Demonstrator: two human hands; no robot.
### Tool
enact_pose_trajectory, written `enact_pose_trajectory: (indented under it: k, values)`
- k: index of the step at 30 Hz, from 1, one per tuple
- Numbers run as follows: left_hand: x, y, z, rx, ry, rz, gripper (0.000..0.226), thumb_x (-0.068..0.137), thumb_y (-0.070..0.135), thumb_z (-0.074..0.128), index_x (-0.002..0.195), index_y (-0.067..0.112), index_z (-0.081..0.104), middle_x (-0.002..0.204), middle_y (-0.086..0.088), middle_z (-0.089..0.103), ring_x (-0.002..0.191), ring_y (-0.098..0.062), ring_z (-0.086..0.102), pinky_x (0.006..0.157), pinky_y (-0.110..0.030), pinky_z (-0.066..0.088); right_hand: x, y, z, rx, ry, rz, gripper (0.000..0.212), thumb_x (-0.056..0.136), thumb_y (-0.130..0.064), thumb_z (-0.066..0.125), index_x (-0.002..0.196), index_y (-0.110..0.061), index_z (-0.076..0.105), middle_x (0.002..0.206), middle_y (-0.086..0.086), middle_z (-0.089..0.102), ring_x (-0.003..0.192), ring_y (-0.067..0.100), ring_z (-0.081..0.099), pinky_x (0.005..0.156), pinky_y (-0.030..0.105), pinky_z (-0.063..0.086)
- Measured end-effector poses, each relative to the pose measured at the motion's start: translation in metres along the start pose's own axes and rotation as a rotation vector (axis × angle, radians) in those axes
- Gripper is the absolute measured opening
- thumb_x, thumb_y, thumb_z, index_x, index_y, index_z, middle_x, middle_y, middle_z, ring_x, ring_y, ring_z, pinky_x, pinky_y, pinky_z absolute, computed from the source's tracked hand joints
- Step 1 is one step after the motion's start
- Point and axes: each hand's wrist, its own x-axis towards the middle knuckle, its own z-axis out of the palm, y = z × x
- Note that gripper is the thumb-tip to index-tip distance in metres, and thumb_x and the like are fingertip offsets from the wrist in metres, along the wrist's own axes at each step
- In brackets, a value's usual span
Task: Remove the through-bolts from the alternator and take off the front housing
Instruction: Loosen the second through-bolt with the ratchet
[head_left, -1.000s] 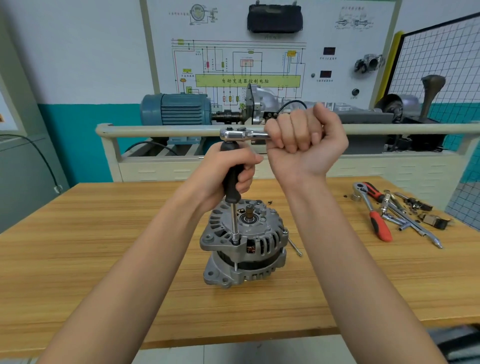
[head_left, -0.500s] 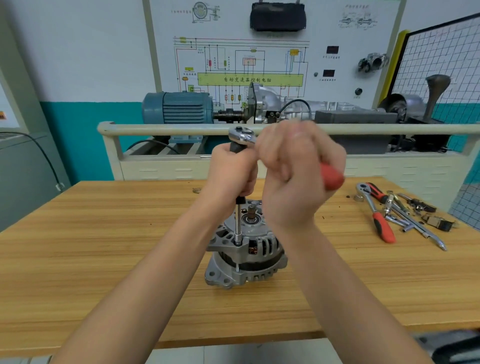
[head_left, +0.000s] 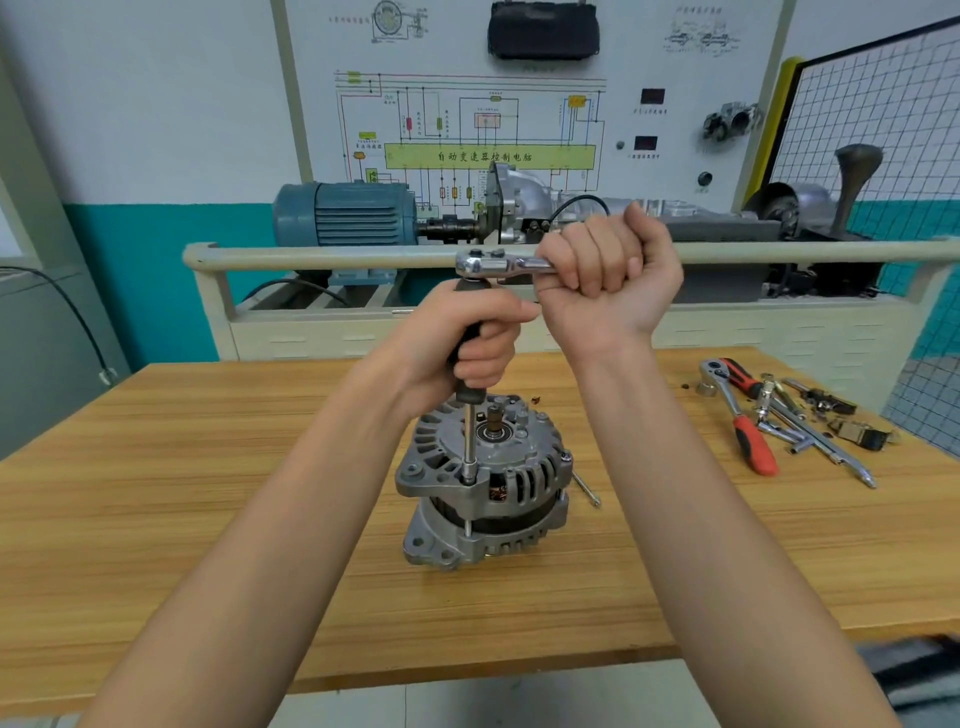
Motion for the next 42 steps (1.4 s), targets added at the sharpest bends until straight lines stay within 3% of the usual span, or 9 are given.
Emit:
enact_pose_trajectory:
  k: [7, 11, 14, 19, 23, 26, 34, 38, 42]
  values:
    - [0.006, -0.007, 0.010, 0.010, 0.367, 0.078, 0.053, 0.087, 0.002, 0.050, 0.044, 0.022, 0.028, 0.036, 0.007, 0.020, 0.030, -0.009, 0.013, 0.036, -0.013, 0.015, -0.013, 0.013, 0.008, -0.278, -0.086, -0.178, 0.051, 0.085, -0.011, 0.037, 0.034, -0.019, 0.032, 0.032, -0.005, 0.024, 0.034, 0.012, 0.014, 0.040, 0.022, 0.022]
    - [0.009, -0.010, 0.019, 0.036, 0.511, 0.120, 0.056, 0.085, -0.001, 0.050, 0.040, 0.026, 0.032, 0.037, 0.008, 0.023, 0.031, -0.009, 0.015, 0.036, -0.013, 0.015, -0.033, 0.032, 0.012, -0.663, -0.323, -0.486, 0.042, 0.080, -0.006, 0.044, 0.043, -0.023, 0.035, 0.040, -0.006, 0.030, 0.038, 0.010, 0.023, 0.046, 0.028, 0.020]
    - [0.008, -0.011, 0.019, 0.062, 0.564, 0.135, 0.045, 0.085, -0.001, 0.047, 0.050, 0.022, 0.031, 0.036, 0.010, 0.026, 0.032, -0.007, 0.018, 0.037, -0.013, 0.015, -0.041, 0.044, 0.014, -0.891, -0.349, -0.636, 0.035, 0.079, -0.011, 0.046, 0.048, -0.023, 0.036, 0.048, -0.009, 0.036, 0.043, 0.010, 0.027, 0.049, 0.030, 0.021]
    - [0.001, -0.009, 0.006, -0.010, 0.351, 0.117, 0.044, 0.083, 0.000, 0.055, 0.049, 0.018, 0.033, 0.038, 0.005, 0.025, 0.032, -0.009, 0.019, 0.037, -0.016, 0.018, -0.026, 0.027, 0.012, -0.599, -0.376, -0.389, 0.046, 0.083, -0.005, 0.038, 0.043, -0.025, 0.032, 0.036, -0.005, 0.026, 0.036, 0.006, 0.023, 0.045, 0.024, 0.020]
    - [-0.001, -0.003, -0.001, -0.065, 0.074, 0.055, 0.034, 0.075, 0.011, 0.056, 0.045, 0.018, 0.040, 0.039, 0.003, 0.030, 0.032, -0.009, 0.025, 0.038, -0.018, 0.022, -0.006, 0.006, 0.003, -0.131, -0.114, -0.024, 0.050, 0.084, -0.014, 0.038, 0.034, -0.016, 0.034, 0.030, -0.004, 0.026, 0.037, 0.011, 0.010, 0.041, 0.022, 0.019]
    - [0.001, -0.003, 0.001, -0.027, 0.037, 0.042, 0.041, 0.075, 0.007, 0.062, 0.044, 0.017, 0.037, 0.035, 0.005, 0.027, 0.028, -0.007, 0.021, 0.035, -0.014, 0.018, 0.004, 0.003, -0.002, 0.003, 0.006, 0.016, 0.048, 0.082, -0.016, 0.038, 0.034, -0.016, 0.032, 0.030, -0.004, 0.023, 0.039, 0.010, 0.007, 0.041, 0.022, 0.016]
    - [0.004, -0.008, 0.010, -0.005, 0.348, 0.097, 0.056, 0.088, 0.000, 0.049, 0.042, 0.023, 0.026, 0.035, 0.006, 0.018, 0.029, -0.008, 0.012, 0.036, -0.010, 0.014, -0.025, 0.026, 0.013, -0.501, -0.281, -0.305, 0.050, 0.087, -0.006, 0.035, 0.040, -0.023, 0.030, 0.035, -0.007, 0.031, 0.037, 0.011, 0.018, 0.045, 0.026, 0.021]
    - [0.006, -0.010, 0.016, 0.091, 0.543, 0.110, 0.037, 0.086, -0.002, 0.048, 0.056, 0.018, 0.041, 0.052, -0.003, 0.036, 0.051, -0.015, 0.031, 0.046, -0.019, 0.025, -0.043, 0.048, 0.015, -0.898, -0.349, -0.626, 0.038, 0.081, -0.010, 0.047, 0.046, -0.023, 0.038, 0.047, -0.008, 0.037, 0.041, 0.011, 0.028, 0.048, 0.030, 0.021]
    - [0.002, -0.011, 0.013, 0.068, 0.511, 0.130, 0.046, 0.086, -0.001, 0.050, 0.048, 0.021, 0.034, 0.039, 0.005, 0.028, 0.035, -0.011, 0.022, 0.039, -0.013, 0.019, -0.040, 0.046, 0.016, -0.827, -0.358, -0.569, 0.038, 0.079, -0.010, 0.046, 0.048, -0.024, 0.028, 0.042, -0.005, 0.029, 0.040, 0.009, 0.026, 0.047, 0.030, 0.019]
